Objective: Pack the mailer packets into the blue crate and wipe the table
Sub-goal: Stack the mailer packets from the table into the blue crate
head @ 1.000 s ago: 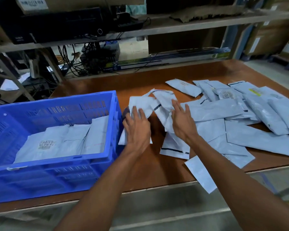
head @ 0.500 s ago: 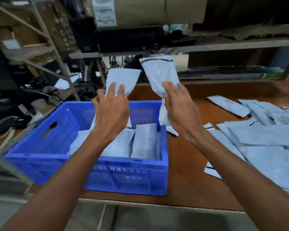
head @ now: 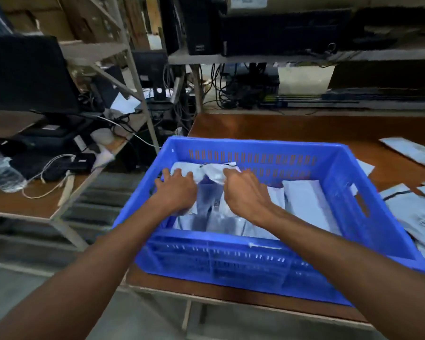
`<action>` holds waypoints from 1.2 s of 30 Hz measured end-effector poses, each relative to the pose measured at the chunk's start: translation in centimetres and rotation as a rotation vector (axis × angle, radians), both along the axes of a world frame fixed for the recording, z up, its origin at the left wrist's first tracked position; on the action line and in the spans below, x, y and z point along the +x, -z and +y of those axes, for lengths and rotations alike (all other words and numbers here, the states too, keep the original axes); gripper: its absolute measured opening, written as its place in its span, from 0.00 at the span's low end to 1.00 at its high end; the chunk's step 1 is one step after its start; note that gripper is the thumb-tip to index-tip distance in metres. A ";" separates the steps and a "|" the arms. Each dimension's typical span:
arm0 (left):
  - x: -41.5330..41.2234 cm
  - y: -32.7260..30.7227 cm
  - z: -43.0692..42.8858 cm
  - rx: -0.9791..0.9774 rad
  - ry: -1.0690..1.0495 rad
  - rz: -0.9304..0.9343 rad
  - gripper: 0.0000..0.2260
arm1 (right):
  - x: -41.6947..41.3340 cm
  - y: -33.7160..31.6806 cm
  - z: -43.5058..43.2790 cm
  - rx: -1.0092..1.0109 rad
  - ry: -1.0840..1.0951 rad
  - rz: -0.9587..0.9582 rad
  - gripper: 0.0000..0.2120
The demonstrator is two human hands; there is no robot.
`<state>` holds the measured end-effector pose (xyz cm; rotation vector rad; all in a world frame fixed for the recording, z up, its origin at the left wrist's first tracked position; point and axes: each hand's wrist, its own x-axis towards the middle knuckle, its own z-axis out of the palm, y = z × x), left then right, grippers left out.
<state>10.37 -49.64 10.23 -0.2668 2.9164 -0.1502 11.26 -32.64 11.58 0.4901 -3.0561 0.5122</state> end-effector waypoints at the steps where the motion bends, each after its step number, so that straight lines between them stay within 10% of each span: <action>1: -0.7 0.1 -0.1 0.015 0.042 -0.120 0.22 | -0.4 0.7 -0.5 0.061 -0.011 -0.082 0.12; 8: -2.1 0.9 -0.4 0.018 0.183 -0.646 0.36 | -2.5 4.0 -2.1 0.462 -0.115 -0.483 0.38; 19: -2.8 1.9 -1.0 -0.078 0.221 -0.632 0.39 | -5.3 6.8 -2.2 0.522 -0.091 -0.541 0.44; 30: -5.5 -4.0 12.2 0.196 0.391 0.289 0.24 | -7.3 -5.4 17.1 -0.021 -0.067 0.055 0.22; 36: -3.0 -5.5 34.0 0.421 0.597 0.372 0.22 | -3.8 -6.0 37.9 -0.162 0.209 0.102 0.16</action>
